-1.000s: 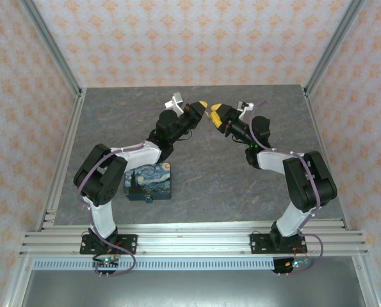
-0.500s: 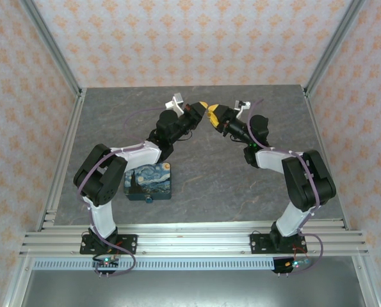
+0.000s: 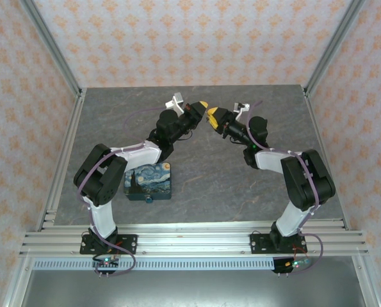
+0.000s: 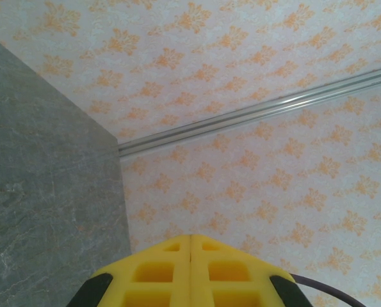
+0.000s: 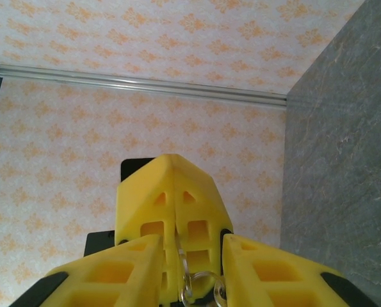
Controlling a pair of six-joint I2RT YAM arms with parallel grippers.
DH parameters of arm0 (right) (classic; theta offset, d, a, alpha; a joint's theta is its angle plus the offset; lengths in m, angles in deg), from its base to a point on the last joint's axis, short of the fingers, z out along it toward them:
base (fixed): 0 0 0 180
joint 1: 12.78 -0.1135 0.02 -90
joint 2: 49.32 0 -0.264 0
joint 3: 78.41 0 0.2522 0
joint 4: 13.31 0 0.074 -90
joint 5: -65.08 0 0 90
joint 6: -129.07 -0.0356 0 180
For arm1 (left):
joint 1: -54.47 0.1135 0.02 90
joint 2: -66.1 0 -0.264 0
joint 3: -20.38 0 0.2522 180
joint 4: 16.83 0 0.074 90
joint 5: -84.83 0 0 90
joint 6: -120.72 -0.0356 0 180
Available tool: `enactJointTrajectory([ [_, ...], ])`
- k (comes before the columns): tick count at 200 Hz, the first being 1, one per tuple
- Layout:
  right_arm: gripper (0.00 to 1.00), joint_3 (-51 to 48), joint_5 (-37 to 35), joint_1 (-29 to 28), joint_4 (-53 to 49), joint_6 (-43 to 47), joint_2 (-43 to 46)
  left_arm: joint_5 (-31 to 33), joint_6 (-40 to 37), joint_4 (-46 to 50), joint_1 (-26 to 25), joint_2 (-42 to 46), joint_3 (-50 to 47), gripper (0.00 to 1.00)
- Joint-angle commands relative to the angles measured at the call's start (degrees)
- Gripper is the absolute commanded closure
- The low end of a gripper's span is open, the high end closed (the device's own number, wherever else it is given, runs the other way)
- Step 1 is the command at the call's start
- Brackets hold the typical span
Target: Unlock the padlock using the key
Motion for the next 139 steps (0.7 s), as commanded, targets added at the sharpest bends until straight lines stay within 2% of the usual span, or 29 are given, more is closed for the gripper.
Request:
enactJointTrajectory([
  [1,0.72,-0.89,0.63,-0.48,3.48,0.42,-0.76,-0.5,0.34,-0.2,0.48,-0.62,1.66,1.0],
  [139,0.97,0.62,0.27,-0.81,3.93,-0.22,-1.02,-0.52,0.7,-0.73,0.5,-0.71,0.9,1.0],
])
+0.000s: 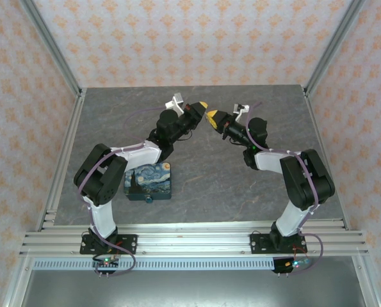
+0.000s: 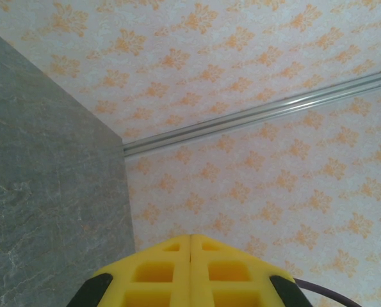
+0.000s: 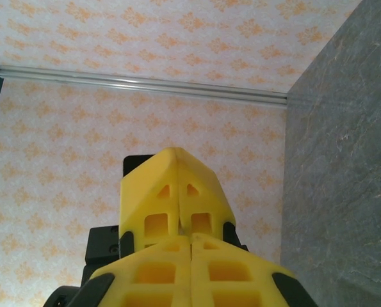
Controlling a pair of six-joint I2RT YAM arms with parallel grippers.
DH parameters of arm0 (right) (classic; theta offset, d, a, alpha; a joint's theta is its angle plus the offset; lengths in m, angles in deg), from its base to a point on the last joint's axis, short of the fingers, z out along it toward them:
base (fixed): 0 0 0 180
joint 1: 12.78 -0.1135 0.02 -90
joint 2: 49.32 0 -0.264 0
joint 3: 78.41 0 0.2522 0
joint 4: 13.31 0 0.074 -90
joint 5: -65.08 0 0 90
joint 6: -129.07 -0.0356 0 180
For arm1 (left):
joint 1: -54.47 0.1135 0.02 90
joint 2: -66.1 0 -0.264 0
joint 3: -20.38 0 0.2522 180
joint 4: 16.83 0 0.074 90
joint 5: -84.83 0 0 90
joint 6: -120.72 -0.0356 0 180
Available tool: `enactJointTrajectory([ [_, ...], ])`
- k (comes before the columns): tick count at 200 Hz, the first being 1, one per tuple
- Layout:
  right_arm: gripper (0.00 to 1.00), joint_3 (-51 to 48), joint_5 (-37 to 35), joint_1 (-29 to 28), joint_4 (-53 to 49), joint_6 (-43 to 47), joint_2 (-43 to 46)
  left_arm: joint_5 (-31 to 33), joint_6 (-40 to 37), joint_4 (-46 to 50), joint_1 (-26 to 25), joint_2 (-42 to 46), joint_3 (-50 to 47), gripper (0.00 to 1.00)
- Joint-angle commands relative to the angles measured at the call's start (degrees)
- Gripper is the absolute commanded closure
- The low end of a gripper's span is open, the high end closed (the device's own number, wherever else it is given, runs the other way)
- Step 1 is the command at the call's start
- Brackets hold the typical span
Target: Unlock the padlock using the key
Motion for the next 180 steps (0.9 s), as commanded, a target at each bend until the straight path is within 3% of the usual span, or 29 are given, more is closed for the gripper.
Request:
enactJointTrajectory([
  [1,0.97,1.16,0.31,-0.55,2.49,0.45,-0.73,-0.54,0.65,-1.35,0.39,-0.53,0.9,1.0],
  [66,0.83,2.16,0.24,-0.86,2.49,0.19,-1.27,-0.45,0.86,-1.77,0.42,-0.71,0.64,1.0],
  [110,0.88,2.65,0.14,-1.05,2.53,0.01,-1.73,-0.45,0.95,-1.9,0.4,-0.79,0.38,1.0],
  [137,1.0,2.91,0.13,-1.15,2.59,0.02,-1.99,-0.4,1.0,-2.05,0.44,-0.79,0.13,1.0],
  [180,1.0,1.47,-1.51,-0.84,2.49,0.16,-1.57,0.65,1.03,-2.3,0.53,-0.02,-1.01,1.0],
])
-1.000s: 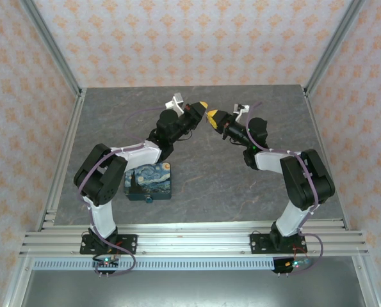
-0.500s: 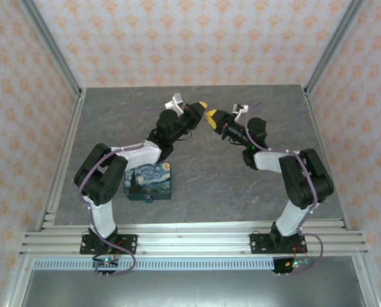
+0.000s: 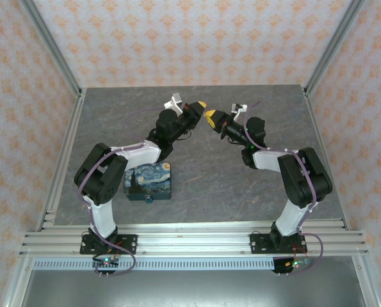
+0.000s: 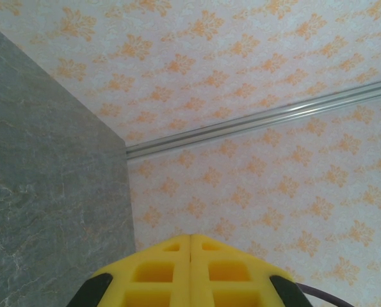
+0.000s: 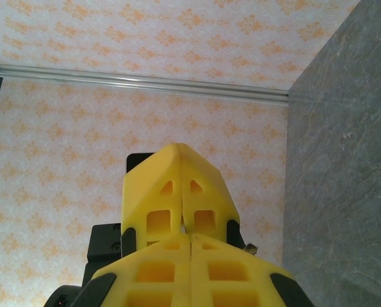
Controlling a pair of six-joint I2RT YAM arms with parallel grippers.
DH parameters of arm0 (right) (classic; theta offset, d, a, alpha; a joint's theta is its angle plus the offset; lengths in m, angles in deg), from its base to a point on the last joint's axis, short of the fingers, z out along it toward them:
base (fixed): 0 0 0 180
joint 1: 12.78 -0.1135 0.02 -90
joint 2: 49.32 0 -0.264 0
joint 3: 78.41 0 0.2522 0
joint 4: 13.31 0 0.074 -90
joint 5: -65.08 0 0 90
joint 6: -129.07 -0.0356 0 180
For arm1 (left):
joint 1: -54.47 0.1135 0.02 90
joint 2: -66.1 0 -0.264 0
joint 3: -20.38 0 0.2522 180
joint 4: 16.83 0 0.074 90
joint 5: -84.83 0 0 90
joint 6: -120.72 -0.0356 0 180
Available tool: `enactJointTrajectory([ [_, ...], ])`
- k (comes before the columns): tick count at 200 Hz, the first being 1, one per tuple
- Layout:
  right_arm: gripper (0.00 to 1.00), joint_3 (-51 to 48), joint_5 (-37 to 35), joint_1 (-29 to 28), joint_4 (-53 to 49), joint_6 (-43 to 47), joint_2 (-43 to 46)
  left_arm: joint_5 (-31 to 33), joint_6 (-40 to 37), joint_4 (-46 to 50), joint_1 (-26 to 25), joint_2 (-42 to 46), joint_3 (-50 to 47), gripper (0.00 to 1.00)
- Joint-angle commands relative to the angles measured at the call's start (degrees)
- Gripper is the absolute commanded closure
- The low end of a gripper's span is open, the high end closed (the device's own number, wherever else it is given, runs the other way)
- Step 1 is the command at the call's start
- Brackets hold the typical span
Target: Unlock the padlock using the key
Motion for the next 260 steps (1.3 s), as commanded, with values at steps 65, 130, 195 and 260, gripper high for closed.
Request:
enactJointTrajectory([
  [65,1.0,-1.88,-2.97,0.71,1.45,1.1,1.0,0.98,0.43,-2.3,0.14,1.45,-1.89,1.0],
  [130,1.0,-2.66,-1.74,0.7,1.19,1.86,1.33,-1.1,0.76,2.74,1.26,2.4,-0.12,0.77],
  [195,1.0,-6.13,-1.52,0.7,-0.2,3.17,3.23,-3.47,-4.51,18.67,4.97,12.59,-4.07,0.32],
  [260,1.0,-12.05,-1.21,0.77,-3.93,5.21,8.31,3.1,-22.79,69.77,6.52,30.87,-6.16,0.19],
])
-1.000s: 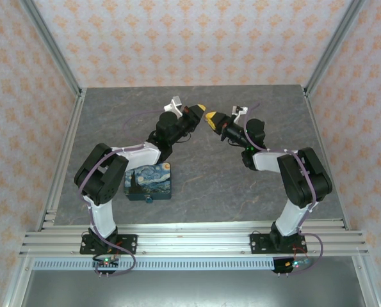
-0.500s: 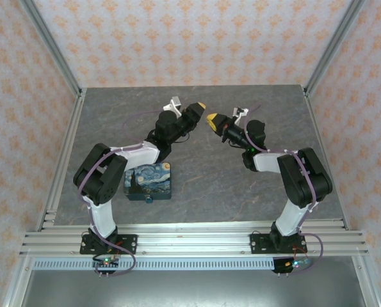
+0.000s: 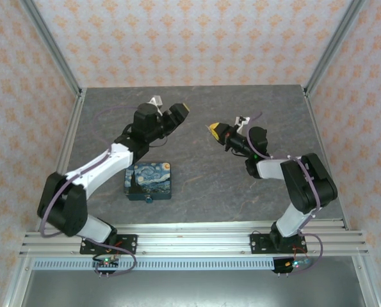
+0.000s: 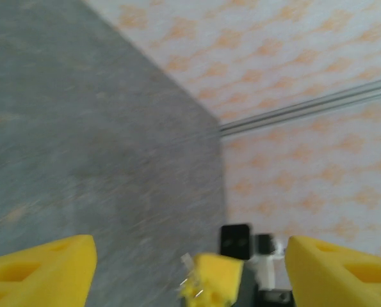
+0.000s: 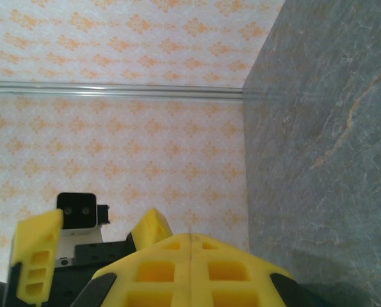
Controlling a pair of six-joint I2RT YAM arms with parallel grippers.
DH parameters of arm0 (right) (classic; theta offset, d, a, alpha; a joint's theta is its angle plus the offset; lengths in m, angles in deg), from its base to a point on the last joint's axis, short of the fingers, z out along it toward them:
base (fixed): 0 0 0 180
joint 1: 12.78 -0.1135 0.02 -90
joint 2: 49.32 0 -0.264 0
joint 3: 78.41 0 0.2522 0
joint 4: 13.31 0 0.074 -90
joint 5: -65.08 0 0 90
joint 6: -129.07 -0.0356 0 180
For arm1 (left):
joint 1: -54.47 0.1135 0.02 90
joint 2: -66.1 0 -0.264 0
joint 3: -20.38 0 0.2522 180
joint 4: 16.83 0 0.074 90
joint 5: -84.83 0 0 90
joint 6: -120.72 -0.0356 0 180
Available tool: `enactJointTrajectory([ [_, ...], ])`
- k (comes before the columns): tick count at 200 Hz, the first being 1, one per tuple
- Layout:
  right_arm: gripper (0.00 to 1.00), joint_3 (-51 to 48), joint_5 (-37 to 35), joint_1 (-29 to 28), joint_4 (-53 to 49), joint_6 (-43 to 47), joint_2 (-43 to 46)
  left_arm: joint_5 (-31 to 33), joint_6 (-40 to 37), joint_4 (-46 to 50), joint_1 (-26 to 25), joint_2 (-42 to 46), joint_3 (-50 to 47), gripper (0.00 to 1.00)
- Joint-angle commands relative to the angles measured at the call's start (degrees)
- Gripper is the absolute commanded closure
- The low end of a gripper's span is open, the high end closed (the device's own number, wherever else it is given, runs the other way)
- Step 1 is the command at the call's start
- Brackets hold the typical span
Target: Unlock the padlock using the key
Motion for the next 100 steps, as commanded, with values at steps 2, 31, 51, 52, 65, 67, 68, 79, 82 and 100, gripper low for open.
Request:
enactJointTrajectory([
  [2,1.0,-2.28,0.43,0.24,-0.9,2.84,3.95,5.2,-8.85,27.16,1.12,7.09,-2.55,0.19],
  [31,1.0,-4.31,0.27,0.35,-2.66,3.78,6.41,12.07,-7.8,40.8,1.61,16.99,-8.64,0.17],
  [51,1.0,-5.07,0.87,0.68,-2.83,3.73,7.63,17.79,-6.22,46.44,1.87,24.06,-13.49,0.12],
  [52,1.0,-5.08,0.84,0.68,-2.88,3.73,7.73,18.09,-6.12,46.71,1.86,24.45,-13.81,0.12],
  [65,1.0,-5.27,0.95,1.07,-3.34,3.81,8.36,20.71,-4.62,48.72,2.3,27.99,-16.84,0.08],
  [67,1.0,-5.27,1.01,1.11,-3.48,3.82,8.56,20.99,-4.39,48.91,2.34,28.29,-17.27,0.08],
  [68,1.0,-5.27,1.08,1.2,-3.51,3.78,8.64,21.19,-4.28,49.05,2.36,28.54,-17.5,0.08],
  [79,1.0,-5.2,1.39,1.48,-3.72,3.91,8.94,22.42,-3.14,49.94,2.72,30.4,-19.62,0.07],
  [82,1.0,-5.18,1.49,1.62,-3.8,3.82,9.01,22.7,-2.86,50.19,2.86,30.72,-20.12,0.07],
  [100,1.0,-4.99,1.97,2.01,-3.81,3.74,9.29,24.37,-1.7,50.87,3.0,31.91,-22.49,0.07],
])
